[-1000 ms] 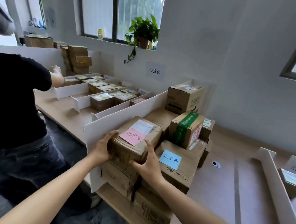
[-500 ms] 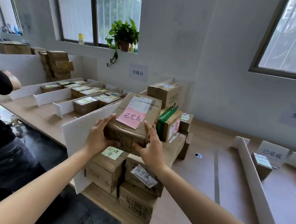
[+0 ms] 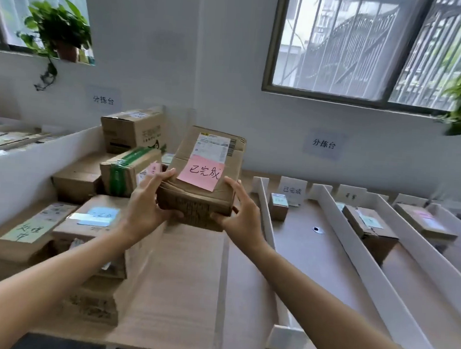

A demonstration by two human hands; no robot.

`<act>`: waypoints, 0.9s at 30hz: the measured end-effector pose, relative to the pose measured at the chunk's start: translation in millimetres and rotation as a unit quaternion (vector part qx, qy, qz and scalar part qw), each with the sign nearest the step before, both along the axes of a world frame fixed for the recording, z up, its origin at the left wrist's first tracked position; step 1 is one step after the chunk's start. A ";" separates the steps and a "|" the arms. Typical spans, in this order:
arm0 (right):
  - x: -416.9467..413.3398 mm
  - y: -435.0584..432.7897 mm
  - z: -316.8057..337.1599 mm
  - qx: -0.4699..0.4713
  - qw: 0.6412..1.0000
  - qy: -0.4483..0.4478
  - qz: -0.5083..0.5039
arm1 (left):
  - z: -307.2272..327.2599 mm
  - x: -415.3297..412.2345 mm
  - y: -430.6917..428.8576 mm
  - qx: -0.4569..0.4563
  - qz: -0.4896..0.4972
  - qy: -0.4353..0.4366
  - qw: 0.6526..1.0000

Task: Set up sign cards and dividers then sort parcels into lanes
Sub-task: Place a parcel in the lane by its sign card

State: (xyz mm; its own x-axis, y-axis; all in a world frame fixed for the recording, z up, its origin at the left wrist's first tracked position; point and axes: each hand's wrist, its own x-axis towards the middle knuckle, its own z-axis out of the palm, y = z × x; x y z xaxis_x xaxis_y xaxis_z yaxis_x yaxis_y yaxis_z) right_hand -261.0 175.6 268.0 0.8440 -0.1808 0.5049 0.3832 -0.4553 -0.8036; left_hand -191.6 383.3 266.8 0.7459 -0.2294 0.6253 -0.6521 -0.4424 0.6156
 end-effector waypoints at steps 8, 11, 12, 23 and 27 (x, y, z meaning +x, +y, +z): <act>-96.0 -147.4 -6.2 0.009 0.997 0.022 -0.077 | -19.6 -64.5 -164.8 -0.022 -0.073 -0.009 0.997; -123.1 -183.4 -9.9 0.023 0.995 0.031 -0.088 | -23.0 -90.2 -207.1 -0.026 -0.085 -0.012 0.996; -131.2 -193.6 -11.1 0.026 0.995 0.035 -0.090 | -24.6 -97.5 -219.2 -0.020 -0.086 -0.019 0.996; -176.7 -269.0 -40.3 0.070 0.985 0.079 -0.136 | -50.2 -123.3 -300.3 0.054 -0.131 -0.028 0.990; -171.2 -290.6 -52.2 0.094 0.978 0.100 -0.157 | -59.0 -117.2 -322.3 0.059 -0.139 -0.001 0.989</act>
